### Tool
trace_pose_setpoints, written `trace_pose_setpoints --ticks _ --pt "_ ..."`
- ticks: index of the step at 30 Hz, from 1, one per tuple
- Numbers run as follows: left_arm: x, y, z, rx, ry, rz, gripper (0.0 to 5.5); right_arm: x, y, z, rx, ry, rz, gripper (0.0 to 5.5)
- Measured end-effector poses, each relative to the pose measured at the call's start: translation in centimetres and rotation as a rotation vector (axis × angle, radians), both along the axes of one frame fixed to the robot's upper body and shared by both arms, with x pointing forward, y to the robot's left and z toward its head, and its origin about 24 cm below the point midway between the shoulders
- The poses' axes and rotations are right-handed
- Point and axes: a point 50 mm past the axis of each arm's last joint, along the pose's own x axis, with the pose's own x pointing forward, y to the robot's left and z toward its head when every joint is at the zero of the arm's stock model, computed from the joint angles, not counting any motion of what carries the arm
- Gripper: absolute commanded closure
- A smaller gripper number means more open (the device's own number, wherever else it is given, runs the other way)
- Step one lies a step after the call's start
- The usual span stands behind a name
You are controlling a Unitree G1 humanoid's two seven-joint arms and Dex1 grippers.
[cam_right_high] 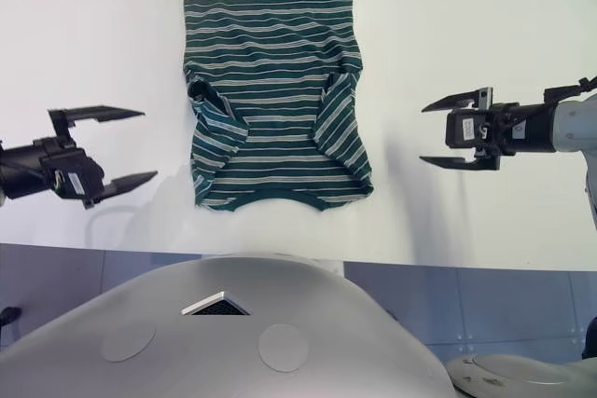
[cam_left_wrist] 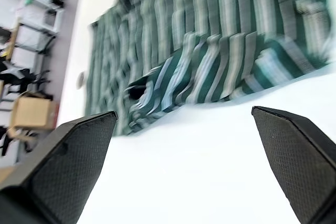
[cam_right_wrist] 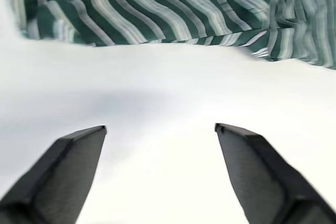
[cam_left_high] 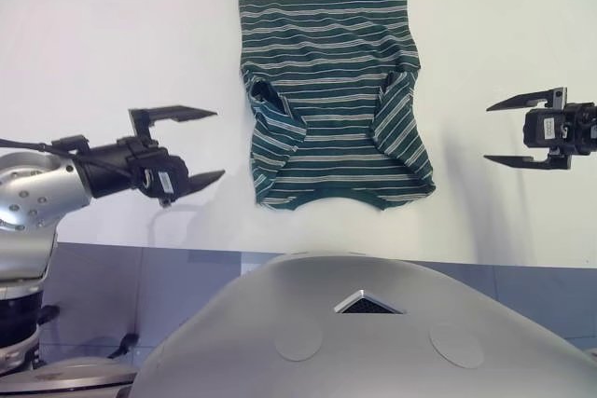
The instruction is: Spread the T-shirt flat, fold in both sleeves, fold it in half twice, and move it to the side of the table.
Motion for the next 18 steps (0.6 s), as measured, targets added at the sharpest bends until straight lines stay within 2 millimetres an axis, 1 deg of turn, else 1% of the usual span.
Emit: trace_pose_setpoints --ticks 2,4,5,6,9,12,13,15,16,18 --pt "-0.6 -1.1 -0.5 -0.034 0.027 -0.04 0.8 -0.6 0.5 -0.3 0.028 0.031 0.021 1.14" --pt "-1.1 -2.2 -1.3 -0.095 0.051 -0.052 0.8 -1.7 1.5 -1.4 0.069 0.064 0.054 1.14" --pt "-1.1 -2.4 -1.7 -0.108 0.052 -0.051 0.8 -1.9 2.0 -1.9 0.106 0.053 0.057 1.14" --pt "-1.2 -2.4 -2.1 -0.095 0.051 -0.057 0.8 -2.3 2.7 -2.6 0.145 0.054 0.065 1.14" --pt "-1.4 -2.3 -2.7 -0.071 0.071 -0.069 0.8 -3.1 4.3 -3.5 0.214 0.057 0.099 1.14" --pt "-2.0 -2.3 -3.5 -0.041 0.119 -0.096 0.8 -3.5 5.1 -4.2 0.249 0.056 0.09 1.14" --pt "-2.1 -2.4 -3.7 -0.04 0.127 -0.1 1.0 -3.6 5.1 -4.3 0.243 0.058 0.093 1.11" --pt "-2.2 -2.5 -4.1 -0.025 0.133 -0.11 1.35 -3.7 5.0 -4.7 0.214 0.059 0.103 1.48" --pt "-2.2 -2.5 -4.3 -0.021 0.14 -0.111 1.61 -3.7 4.9 -4.8 0.206 0.061 0.106 1.76" --pt "-2.0 -2.7 -4.5 -0.024 0.139 -0.117 1.9 -3.8 4.6 -5.2 0.173 0.066 0.108 2.09"
